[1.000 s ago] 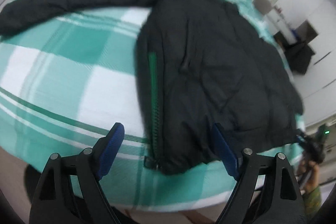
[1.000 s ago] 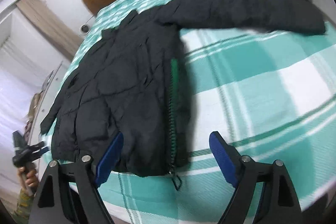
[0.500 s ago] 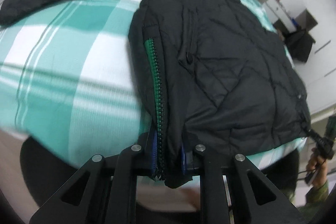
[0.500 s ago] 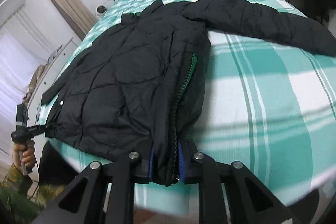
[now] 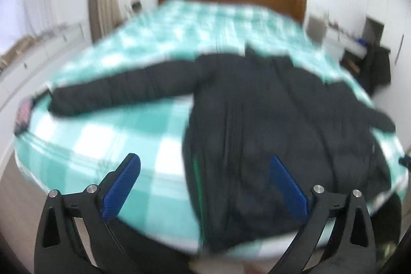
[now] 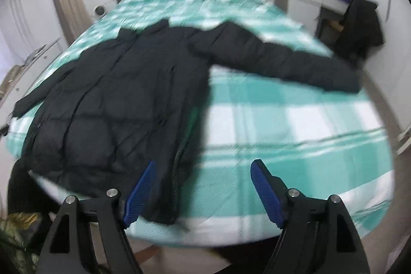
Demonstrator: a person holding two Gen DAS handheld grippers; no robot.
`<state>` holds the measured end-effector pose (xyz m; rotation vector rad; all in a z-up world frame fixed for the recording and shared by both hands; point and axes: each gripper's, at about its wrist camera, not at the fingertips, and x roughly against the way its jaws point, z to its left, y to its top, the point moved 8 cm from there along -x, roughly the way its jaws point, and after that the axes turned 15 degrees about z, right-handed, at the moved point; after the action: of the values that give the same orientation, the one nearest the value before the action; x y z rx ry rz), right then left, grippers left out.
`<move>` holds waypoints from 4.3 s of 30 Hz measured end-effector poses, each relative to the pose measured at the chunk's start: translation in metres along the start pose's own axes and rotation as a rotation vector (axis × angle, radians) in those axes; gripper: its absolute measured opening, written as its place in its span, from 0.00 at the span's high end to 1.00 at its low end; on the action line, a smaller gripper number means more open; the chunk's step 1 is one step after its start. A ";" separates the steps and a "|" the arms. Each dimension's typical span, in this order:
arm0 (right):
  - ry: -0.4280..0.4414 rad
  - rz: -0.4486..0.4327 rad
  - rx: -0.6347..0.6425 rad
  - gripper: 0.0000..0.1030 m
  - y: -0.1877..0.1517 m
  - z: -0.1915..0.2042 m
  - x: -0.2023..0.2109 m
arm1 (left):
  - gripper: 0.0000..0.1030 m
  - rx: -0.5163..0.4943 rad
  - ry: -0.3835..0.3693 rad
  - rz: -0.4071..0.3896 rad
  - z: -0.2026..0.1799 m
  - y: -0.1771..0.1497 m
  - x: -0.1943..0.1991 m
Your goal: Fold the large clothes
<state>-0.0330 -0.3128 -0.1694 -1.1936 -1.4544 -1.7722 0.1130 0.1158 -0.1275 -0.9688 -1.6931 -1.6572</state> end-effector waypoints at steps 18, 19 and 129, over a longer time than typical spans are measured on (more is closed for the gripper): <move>-0.003 -0.202 0.071 0.20 0.025 0.046 0.032 | 0.02 -0.161 -0.020 0.068 -0.100 -0.010 -0.029; 0.000 -0.209 0.069 0.20 0.026 0.046 0.034 | 0.02 -0.174 -0.036 0.095 -0.104 -0.016 -0.032; 0.169 0.069 0.490 0.89 0.131 0.222 -0.143 | 0.02 -0.056 0.007 0.165 -0.071 -0.019 -0.037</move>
<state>0.2057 -0.1519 -0.2295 -0.8090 -1.5996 -1.3252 0.1129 0.0416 -0.1640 -1.0967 -1.5252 -1.6046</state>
